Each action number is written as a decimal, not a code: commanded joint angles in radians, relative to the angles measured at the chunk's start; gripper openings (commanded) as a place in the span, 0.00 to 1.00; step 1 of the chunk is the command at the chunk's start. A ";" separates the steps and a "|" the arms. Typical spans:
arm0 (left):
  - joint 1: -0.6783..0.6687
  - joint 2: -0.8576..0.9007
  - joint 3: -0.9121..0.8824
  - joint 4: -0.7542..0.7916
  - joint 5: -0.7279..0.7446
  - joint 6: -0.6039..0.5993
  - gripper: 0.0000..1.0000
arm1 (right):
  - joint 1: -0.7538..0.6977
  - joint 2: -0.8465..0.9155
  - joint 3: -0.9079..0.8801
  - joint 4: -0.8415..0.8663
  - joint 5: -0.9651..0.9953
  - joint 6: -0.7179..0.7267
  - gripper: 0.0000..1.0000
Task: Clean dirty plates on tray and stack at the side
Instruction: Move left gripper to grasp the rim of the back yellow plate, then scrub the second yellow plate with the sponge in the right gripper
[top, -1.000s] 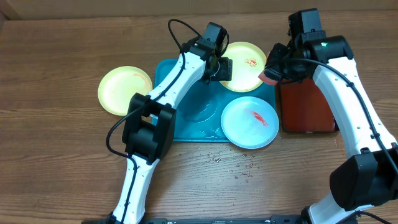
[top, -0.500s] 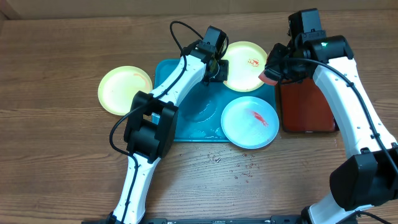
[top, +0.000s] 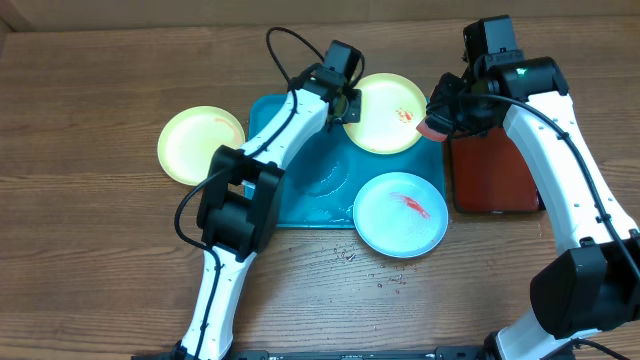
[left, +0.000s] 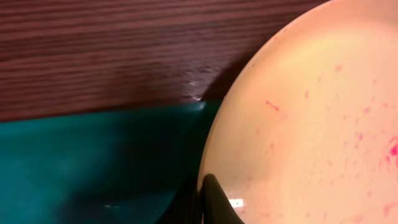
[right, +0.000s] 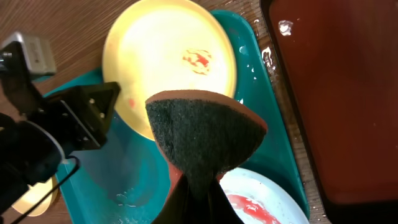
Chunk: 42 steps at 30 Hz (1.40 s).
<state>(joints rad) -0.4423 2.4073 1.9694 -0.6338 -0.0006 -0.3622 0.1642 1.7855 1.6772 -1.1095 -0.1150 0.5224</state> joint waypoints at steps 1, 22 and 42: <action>0.066 -0.001 0.058 -0.116 -0.053 0.066 0.04 | -0.002 -0.003 0.004 0.007 0.009 -0.008 0.04; 0.214 -0.001 0.116 -0.686 0.104 0.042 0.54 | 0.192 0.090 -0.039 0.178 -0.063 -0.059 0.04; 0.219 -0.001 -0.088 -0.460 0.103 0.011 0.04 | 0.264 0.349 -0.038 0.354 -0.142 -0.108 0.04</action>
<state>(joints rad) -0.2153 2.3562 1.9194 -1.1198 0.1394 -0.3622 0.4046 2.0914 1.6413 -0.7734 -0.2401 0.4248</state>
